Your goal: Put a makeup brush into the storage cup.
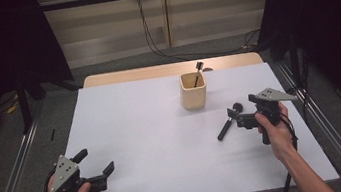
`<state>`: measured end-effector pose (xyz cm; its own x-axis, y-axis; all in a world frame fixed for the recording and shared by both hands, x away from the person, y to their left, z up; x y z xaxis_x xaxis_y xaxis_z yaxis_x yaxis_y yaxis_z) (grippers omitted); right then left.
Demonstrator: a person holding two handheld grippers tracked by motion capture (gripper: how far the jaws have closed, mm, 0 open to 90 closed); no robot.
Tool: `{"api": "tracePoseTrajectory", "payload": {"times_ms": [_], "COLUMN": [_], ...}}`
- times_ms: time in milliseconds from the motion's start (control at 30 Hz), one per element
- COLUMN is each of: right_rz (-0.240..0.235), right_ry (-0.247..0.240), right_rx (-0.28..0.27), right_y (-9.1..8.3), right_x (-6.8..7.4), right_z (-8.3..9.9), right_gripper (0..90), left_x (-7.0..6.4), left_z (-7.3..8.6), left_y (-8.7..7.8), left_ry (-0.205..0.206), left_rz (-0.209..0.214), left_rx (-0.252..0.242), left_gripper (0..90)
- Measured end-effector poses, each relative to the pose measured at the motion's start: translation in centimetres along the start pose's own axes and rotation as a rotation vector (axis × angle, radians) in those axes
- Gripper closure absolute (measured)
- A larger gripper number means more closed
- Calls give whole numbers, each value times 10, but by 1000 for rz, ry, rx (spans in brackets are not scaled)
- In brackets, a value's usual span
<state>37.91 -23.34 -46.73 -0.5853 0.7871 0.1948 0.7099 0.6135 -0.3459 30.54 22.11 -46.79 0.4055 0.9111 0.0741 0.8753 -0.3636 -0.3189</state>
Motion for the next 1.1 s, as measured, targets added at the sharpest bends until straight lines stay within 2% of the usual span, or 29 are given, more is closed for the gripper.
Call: {"api": "tracePoseTrajectory", "payload": {"times_ms": [300,600,800,867,1000,1100], "right_rz": [20,41,35,33,37,39], "right_ry": [4,-15,2,9,19,48], "right_rx": [11,59,110,153,194,237], "right_y": [10,18,21,22,21,21], "right_x": [-11,-21,-20,-21,-23,-25], "right_z": [-9,-21,-22,-19,-17,-14], "right_gripper": [13,17,24,24,24,24], "left_x": [1,1,1,0,0,1], "left_z": [0,0,0,0,0,1], "left_y": [0,1,1,1,1,1], "left_ry": [2,0,4,2,-2,-3], "left_rz": [-2,-1,0,1,1,0], "left_rx": [1,3,2,2,3,4], "left_gripper": [26,26,26,26,26,26]}}
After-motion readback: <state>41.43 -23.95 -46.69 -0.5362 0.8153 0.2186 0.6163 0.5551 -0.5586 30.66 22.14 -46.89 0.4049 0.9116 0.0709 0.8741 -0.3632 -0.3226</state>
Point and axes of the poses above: each handheld gripper's, and its own axes: y roughly forward along the jaws, z roughly out of its underside, x roughly to its left, the point moved 9 cm from there along y, roughly forward along the jaws, and after that the axes turned 14 degrees about -z, right-handed, at the moved point
